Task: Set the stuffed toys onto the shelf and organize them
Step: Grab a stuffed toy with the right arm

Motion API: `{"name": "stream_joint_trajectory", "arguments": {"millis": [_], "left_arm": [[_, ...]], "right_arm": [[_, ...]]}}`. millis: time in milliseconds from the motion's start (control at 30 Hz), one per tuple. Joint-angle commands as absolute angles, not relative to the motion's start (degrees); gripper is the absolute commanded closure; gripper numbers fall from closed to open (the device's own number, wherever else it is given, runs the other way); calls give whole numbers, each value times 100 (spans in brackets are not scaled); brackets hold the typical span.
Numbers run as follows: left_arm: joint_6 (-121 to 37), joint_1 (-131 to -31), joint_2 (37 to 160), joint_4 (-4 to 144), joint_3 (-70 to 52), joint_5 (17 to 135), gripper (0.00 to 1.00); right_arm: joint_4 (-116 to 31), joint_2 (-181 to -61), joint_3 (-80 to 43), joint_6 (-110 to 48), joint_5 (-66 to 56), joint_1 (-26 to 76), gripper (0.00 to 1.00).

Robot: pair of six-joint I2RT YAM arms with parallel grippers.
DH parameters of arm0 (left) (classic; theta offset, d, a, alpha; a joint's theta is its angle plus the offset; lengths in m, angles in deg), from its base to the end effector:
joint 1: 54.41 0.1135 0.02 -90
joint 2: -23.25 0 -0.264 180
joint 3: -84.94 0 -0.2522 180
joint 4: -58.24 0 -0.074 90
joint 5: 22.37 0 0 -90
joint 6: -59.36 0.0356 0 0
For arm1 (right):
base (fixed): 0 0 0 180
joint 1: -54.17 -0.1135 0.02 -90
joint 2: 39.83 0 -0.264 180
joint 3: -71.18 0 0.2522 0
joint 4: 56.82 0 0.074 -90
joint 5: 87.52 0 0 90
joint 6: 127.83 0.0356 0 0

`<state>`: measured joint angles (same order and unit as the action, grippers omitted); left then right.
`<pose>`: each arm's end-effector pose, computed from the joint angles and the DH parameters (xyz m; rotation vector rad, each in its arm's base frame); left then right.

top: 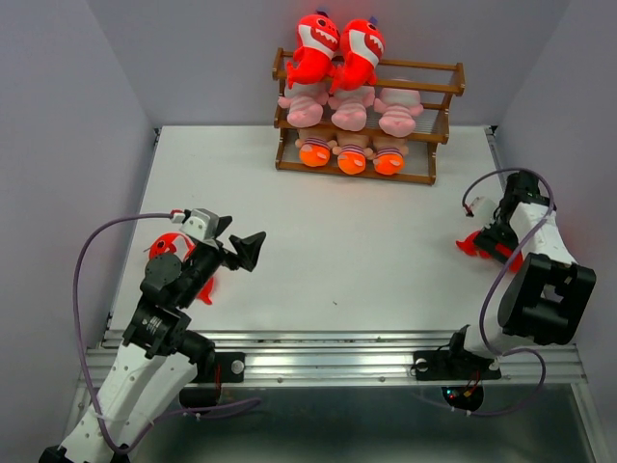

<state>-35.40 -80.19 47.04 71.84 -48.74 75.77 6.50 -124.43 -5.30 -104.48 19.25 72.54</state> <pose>0.1052 -0.0564 0.3336 0.3787 1.3876 -0.5399 0.2618 -0.0977 0.2382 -1.1719 2.7932 -0.6634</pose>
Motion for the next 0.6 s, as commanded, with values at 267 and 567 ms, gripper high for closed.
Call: {"name": "stream_joint_trajectory", "arguments": {"millis": [267,567], "left_arm": [[-3548,-7999,4795,6841,-4965,8106,1],[-3740,-7999,5058,6193,-5211,9722,1]], "right_arm": [[-903,-13009,-24,-11157,2375,8045,13],[-652,-12553,116,-10972,990,8177,80]]}}
